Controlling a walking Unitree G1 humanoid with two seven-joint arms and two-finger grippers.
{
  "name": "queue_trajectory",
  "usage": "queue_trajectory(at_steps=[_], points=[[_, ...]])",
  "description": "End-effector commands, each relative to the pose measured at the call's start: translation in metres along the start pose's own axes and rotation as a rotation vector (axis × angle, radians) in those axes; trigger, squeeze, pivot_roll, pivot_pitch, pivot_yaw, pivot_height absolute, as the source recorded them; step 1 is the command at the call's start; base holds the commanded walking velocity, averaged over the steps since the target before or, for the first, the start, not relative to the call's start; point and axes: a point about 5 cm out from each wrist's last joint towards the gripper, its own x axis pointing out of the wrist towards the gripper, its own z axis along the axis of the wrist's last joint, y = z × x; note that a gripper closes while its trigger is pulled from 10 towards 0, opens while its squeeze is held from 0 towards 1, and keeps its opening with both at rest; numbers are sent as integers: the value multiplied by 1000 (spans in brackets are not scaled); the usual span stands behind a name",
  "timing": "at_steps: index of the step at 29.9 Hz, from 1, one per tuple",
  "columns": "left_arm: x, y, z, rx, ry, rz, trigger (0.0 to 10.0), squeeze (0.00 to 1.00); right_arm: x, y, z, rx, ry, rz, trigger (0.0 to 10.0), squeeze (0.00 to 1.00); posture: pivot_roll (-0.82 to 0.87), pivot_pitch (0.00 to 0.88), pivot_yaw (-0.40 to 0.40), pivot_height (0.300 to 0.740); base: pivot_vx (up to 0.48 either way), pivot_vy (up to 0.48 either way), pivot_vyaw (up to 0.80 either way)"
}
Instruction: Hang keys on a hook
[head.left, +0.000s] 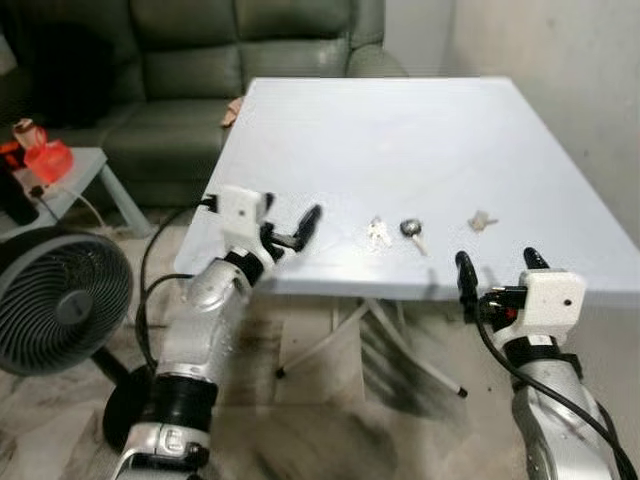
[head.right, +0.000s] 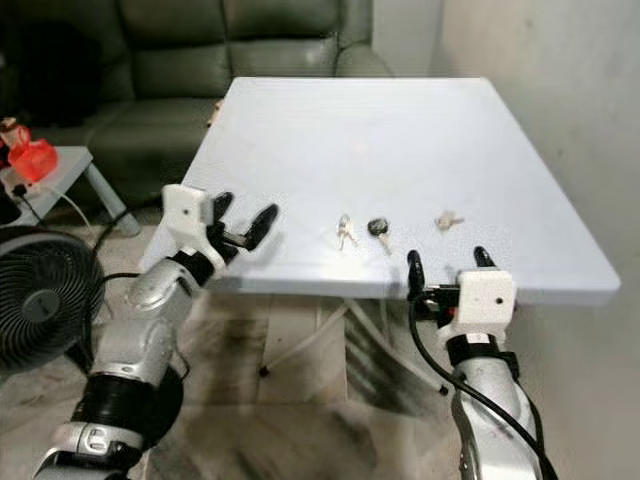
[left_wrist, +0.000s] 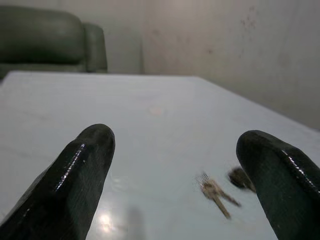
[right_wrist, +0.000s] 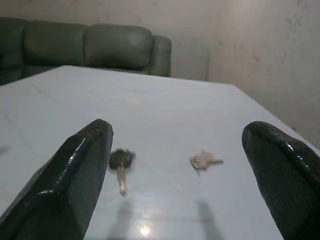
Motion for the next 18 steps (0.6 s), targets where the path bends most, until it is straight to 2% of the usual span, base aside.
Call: queue_trajectory(at_steps=[1,3,15,18], points=[[-3,9,4,13,-7,30,10000,0,2,7,5,17,-21,26,10000,0,-121,37,45,740,255,0,0],[-2,7,4,14,-7,23,10000,0,2,7,5,16,-22,31,10000,0,-119,30,45,740,251,0,0],[-4,3,7,44,-47,27,10000,0,3,6,3,16,-2,26,10000,0,-111,46,42,740,0,0,0],[-5,4,3,44,-31,31,10000,0,4,2,-2,16,49,-26,10000,0,-109,41,35,740,0,0,0]])
